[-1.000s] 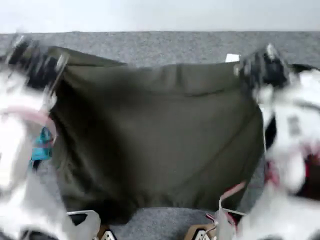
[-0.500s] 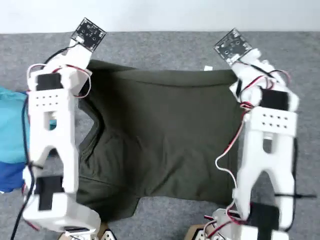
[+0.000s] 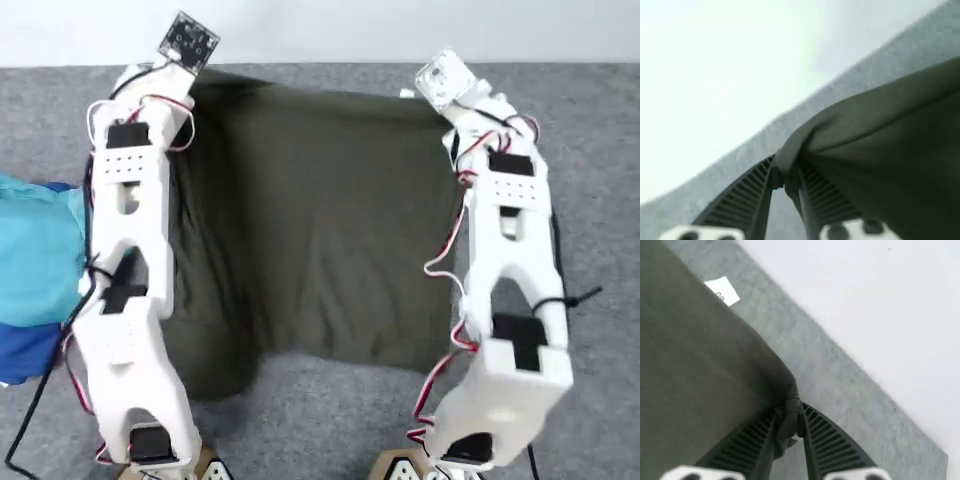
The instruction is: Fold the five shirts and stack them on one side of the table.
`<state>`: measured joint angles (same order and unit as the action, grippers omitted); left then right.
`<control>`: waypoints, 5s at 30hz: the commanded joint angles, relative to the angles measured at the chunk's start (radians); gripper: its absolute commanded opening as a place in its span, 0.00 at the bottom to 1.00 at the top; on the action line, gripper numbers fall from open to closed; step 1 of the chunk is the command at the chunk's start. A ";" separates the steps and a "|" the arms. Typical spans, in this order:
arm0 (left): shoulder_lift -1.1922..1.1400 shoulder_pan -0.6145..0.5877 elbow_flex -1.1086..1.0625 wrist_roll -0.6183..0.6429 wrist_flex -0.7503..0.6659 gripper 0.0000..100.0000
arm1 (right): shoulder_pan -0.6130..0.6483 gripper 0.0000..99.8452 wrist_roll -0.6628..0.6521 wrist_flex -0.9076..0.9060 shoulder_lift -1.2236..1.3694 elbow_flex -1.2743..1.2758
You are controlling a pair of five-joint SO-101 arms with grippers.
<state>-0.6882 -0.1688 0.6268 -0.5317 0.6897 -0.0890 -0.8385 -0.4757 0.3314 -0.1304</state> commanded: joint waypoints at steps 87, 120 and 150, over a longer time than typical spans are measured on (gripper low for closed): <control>0.597 0.035 -0.760 -0.204 -0.226 0.01 | 0.033 0.01 0.032 -0.196 -0.487 0.388; 0.252 0.012 -0.239 -0.566 0.825 0.00 | 0.035 0.01 0.031 -1.052 -0.208 -0.100; 0.187 -0.140 -0.280 -0.853 1.065 0.00 | 0.056 0.01 0.009 -1.291 -0.248 0.190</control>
<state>-0.5132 -0.2931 0.3445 -1.3541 1.7238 -0.0399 -0.8170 -1.7430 0.1396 0.0629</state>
